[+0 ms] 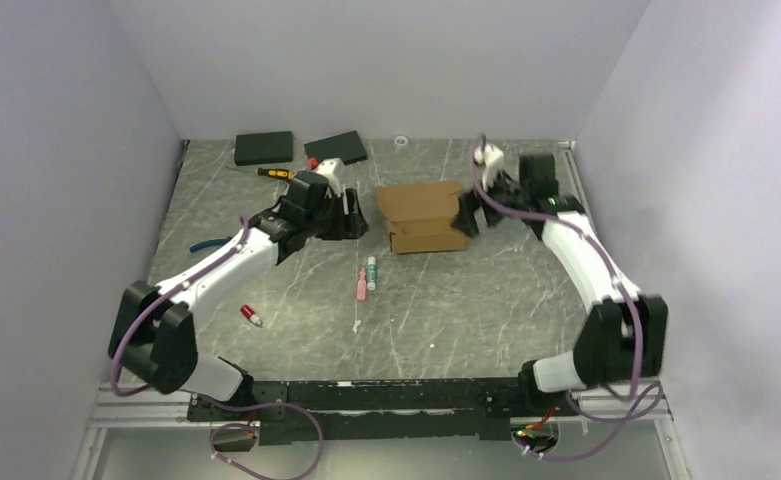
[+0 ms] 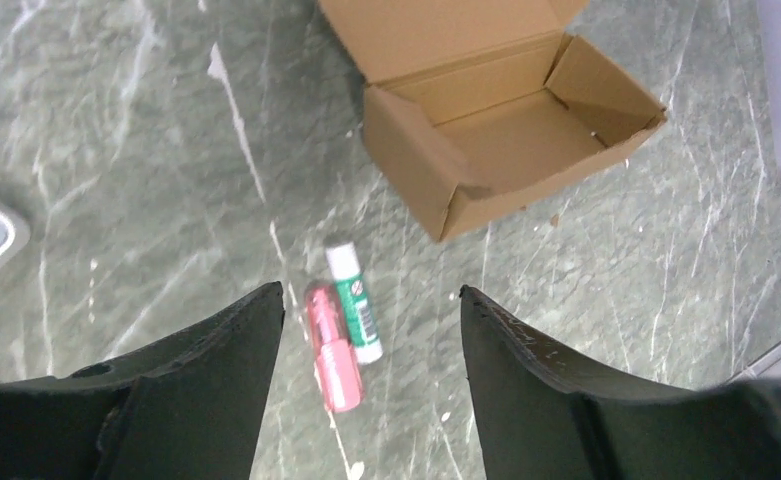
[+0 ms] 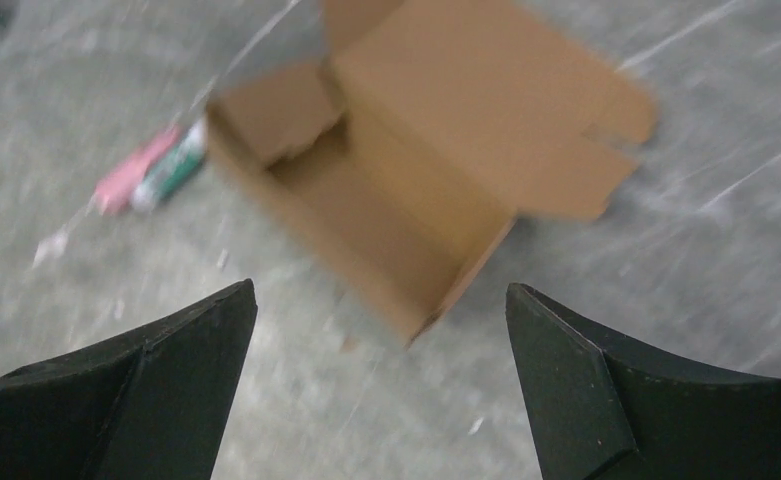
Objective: Fold the paper box
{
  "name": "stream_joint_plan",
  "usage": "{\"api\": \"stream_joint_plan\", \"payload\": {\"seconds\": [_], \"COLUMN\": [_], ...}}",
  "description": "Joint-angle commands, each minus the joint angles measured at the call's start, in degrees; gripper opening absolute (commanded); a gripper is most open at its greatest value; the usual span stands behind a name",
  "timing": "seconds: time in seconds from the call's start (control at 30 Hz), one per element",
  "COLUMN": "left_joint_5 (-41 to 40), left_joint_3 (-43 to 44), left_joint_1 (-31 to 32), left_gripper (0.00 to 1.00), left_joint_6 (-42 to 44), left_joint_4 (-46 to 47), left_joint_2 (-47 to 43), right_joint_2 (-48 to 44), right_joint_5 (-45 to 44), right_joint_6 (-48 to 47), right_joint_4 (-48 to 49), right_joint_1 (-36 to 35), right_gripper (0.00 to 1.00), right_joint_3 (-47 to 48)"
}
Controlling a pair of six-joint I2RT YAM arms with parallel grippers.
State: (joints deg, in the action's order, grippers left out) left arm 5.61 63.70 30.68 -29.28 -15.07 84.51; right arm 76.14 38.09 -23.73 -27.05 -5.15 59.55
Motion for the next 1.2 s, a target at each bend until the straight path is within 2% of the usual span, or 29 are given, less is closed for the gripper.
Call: {"api": "stream_joint_plan", "payload": {"seconds": [0.0, 0.17, 0.27, 0.37, 0.43, 0.5, 0.63, 0.7, 0.9, 0.97, 1.03, 1.07, 1.17], "left_joint_5": [-3.78, -5.47, -7.45, -9.50, -10.83, -11.77, -13.22, -14.03, -14.49, -14.44, -14.36, -14.39, -14.87], "left_joint_3": [-6.18, -12.28, -14.73, -16.33, -17.23, -17.96, -19.04, -19.08, -18.79, -18.59, -18.17, -17.77, -16.48], "left_joint_1": [-0.55, -1.36, -1.63, -1.74, -1.76, -1.90, -1.99, -1.98, -2.02, -2.02, -2.02, -2.02, -2.06], "left_gripper": [0.71, 0.72, 0.72, 0.71, 0.71, 0.71, 0.71, 0.71, 0.71, 0.71, 0.70, 0.70, 0.70], "left_joint_6": [-1.52, -2.89, -2.91, -2.63, -2.55, -2.44, -1.90, -1.54, -1.71, -2.11, -2.41, -2.49, -2.51], "left_joint_4": [2.66, 0.69, -0.89, -2.20, -2.45, -2.64, -2.30, -2.14, -1.06, -0.63, -0.49, -0.55, -1.28], "left_joint_2": [-8.36, -15.54, -18.58, -20.60, -21.63, -22.20, -22.72, -22.57, -20.71, -19.77, -18.74, -18.17, -16.61], "right_joint_2": [15.42, 35.95, 45.81, 56.44, 64.49, 68.97, 73.82, 76.03, 79.76, 80.74, 81.86, 82.45, 84.26], "right_joint_5": [-15.67, -33.47, -36.27, -37.95, -39.55, -41.09, -42.13, -41.87, -32.18, -29.68, -28.63, -28.62, -31.79], "right_joint_6": [19.20, 32.39, 37.28, 40.51, 41.77, 42.73, 49.50, 54.57, 71.32, 77.23, 81.25, 82.38, 83.44], "right_joint_4": [8.95, 10.80, 11.97, 10.32, 8.95, 10.54, 16.27, 17.07, 20.62, 23.51, 25.92, 26.50, 25.29], "right_joint_1": [-4.51, -10.21, -11.02, -11.52, -11.53, -11.55, -10.97, -10.69, -10.23, -10.21, -10.31, -10.39, -10.67], "right_gripper": [1.00, 0.98, 0.76, 0.57, 0.50, 0.47, 0.34, 0.33, 0.31, 0.26, 0.07, 0.01, 0.00], "right_joint_3": [17.55, 37.04, 47.69, 63.05, 73.40, 79.18, 81.31, 82.84, 83.88, 83.33, 83.28, 83.63, 86.25]}}
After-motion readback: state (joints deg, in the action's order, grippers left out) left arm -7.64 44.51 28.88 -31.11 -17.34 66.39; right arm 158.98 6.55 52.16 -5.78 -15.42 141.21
